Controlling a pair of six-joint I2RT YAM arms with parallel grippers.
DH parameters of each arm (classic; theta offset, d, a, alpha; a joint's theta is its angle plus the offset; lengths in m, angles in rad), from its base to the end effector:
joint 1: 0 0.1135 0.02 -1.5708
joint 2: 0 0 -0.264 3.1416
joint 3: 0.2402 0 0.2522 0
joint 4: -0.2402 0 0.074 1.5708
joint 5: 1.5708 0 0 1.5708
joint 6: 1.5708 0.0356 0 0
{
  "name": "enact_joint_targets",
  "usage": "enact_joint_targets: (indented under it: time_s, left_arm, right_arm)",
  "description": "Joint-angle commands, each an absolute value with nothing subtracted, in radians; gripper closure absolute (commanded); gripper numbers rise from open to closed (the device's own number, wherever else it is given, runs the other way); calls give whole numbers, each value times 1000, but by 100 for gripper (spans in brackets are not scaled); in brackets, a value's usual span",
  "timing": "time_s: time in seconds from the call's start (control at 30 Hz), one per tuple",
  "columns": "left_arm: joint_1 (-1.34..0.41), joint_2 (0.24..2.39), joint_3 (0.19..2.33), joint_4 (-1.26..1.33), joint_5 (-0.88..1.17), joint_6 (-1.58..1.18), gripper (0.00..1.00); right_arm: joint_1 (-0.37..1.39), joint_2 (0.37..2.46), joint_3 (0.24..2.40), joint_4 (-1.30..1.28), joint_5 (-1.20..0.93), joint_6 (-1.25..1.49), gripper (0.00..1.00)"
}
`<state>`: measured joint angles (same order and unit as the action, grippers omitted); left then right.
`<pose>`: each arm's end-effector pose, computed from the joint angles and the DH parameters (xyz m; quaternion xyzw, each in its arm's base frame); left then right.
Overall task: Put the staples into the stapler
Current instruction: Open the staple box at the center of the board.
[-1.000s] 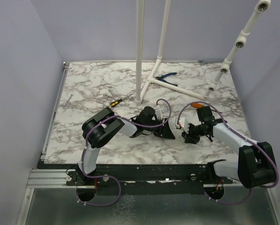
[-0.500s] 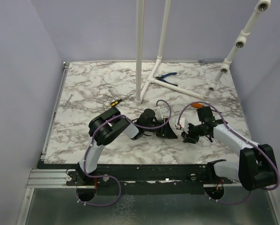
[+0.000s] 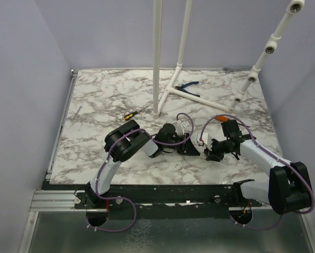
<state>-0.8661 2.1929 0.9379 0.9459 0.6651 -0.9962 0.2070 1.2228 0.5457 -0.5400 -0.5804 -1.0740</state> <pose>0.2451 -0.3221 0.0828 0.1425 0.7742 -0.6047 0.1213 0.1863 0.0591 0.1576 -0.6040 0.7262 0.1848 0.2713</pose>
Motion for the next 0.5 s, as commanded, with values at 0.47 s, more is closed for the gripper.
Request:
enact_joint_targets:
  time_s: [0.47]
  left_arm:
    - [-876, 2227, 943, 989, 643, -1040, 100]
  right_arm:
    - [200, 1280, 549, -555, -542, -1075, 71]
